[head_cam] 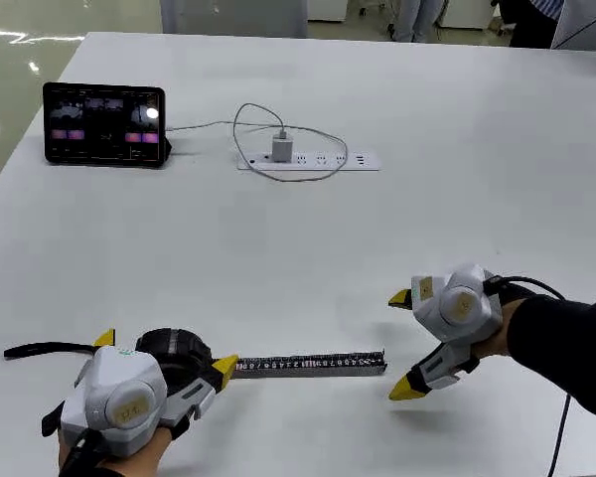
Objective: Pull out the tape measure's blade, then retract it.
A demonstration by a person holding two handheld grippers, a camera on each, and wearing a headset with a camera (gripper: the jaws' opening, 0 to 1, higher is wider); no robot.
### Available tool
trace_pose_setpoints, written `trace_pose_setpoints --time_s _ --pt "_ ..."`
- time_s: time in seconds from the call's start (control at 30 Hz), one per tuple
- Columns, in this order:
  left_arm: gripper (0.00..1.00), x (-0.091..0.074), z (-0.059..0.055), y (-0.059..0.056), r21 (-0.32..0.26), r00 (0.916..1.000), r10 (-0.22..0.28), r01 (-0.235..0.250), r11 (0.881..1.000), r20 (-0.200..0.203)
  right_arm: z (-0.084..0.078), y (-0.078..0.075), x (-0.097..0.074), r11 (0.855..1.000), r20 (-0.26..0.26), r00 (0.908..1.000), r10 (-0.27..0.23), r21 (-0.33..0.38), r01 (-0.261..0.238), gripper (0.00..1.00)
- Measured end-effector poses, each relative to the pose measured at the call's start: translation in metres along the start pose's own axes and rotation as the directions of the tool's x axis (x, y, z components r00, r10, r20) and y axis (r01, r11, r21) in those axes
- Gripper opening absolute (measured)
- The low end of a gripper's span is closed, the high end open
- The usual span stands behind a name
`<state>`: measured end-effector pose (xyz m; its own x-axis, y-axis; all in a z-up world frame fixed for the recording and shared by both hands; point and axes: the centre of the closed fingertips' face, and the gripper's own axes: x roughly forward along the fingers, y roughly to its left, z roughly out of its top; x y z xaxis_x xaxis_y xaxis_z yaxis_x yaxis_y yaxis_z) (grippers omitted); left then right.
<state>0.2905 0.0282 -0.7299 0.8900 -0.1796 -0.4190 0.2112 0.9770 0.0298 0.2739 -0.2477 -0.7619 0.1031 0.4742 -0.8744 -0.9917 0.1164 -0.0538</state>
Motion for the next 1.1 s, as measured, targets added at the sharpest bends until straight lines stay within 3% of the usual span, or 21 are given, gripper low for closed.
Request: trace_pose_setpoints --time_s 0.07,0.13,0.2,0.47,0.6,0.9,1.1 --pt "0.99 -0.001 0.003 0.001 0.027 0.9999 -0.003 0.002 1.0 0.011 0.0 0.002 0.002 1.0 -0.008 0.9998 0.017 -0.008 -0.017 0.7" --pt "0.99 -0.001 0.008 0.001 -0.007 0.9995 -0.006 0.006 1.0 0.032 0.001 0.003 0.004 0.999 -0.013 0.9994 0.032 -0.017 -0.032 0.65" --pt "0.99 0.0 0.006 0.001 -0.004 0.9998 -0.005 0.006 1.0 0.022 0.002 0.004 0.006 0.999 -0.019 0.9988 0.046 -0.015 -0.046 0.58" --pt "0.99 -0.001 0.002 0.0 0.021 0.9999 -0.011 0.011 1.0 0.0 0.001 0.007 0.01 0.996 -0.026 0.9965 0.08 -0.024 -0.081 0.47" --pt "0.99 -0.001 0.004 0.0 0.014 0.9999 -0.011 0.011 1.0 0.007 -0.001 0.01 0.012 0.995 -0.047 0.9941 0.098 -0.029 -0.099 0.35" --pt "0.99 -0.001 0.005 0.003 -0.013 0.9999 0.0 0.0 1.0 0.011 -0.001 0.011 0.013 0.993 -0.055 0.992 0.113 -0.019 -0.115 0.2" --pt "0.99 0.0 0.007 0.006 -0.026 0.9997 0.012 -0.011 1.0 0.023 -0.002 0.01 0.015 0.993 -0.065 0.9911 0.116 -0.029 -0.118 0.15"
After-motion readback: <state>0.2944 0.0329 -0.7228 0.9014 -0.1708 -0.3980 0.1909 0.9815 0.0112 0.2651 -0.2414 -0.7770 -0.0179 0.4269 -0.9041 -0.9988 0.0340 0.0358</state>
